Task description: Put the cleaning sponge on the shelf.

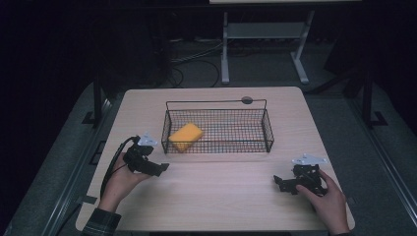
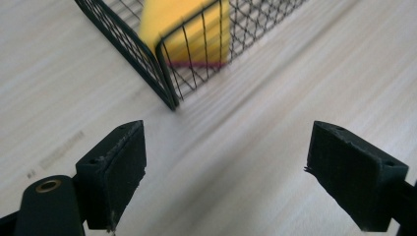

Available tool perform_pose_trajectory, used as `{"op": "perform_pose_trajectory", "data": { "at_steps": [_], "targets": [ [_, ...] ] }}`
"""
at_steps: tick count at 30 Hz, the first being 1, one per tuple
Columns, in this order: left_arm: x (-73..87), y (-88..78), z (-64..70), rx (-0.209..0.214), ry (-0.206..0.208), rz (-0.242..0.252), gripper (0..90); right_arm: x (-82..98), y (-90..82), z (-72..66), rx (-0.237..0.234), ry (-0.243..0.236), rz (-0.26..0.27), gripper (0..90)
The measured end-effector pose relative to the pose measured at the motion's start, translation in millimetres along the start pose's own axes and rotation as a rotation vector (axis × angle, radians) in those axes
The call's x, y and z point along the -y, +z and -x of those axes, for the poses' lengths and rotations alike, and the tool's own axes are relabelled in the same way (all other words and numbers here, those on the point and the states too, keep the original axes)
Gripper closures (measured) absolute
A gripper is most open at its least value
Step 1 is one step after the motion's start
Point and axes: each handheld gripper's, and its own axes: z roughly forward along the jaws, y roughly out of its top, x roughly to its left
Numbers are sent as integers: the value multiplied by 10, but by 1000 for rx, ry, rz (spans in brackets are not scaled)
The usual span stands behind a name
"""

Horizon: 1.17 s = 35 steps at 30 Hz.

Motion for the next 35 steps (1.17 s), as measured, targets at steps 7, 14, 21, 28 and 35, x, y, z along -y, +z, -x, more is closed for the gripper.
{"op": "perform_pose_trajectory", "data": {
  "at_steps": [7,14,21,28,35],
  "targets": [
    [209,-3,66,-6,12,35,143,0,0,0,0,0,0,0],
    [434,67,111,-5,0,47,143,0,0,0,0,0,0,0],
    [613,143,116,7,-17,53,143,6,-5,-5,0,-1,1,0],
    [703,195,107,14,-25,56,131,7,-6,-6,0,-1,1,0],
    [801,199,105,24,-31,127,129,7,-6,-6,0,-1,1,0]
  ]
}}
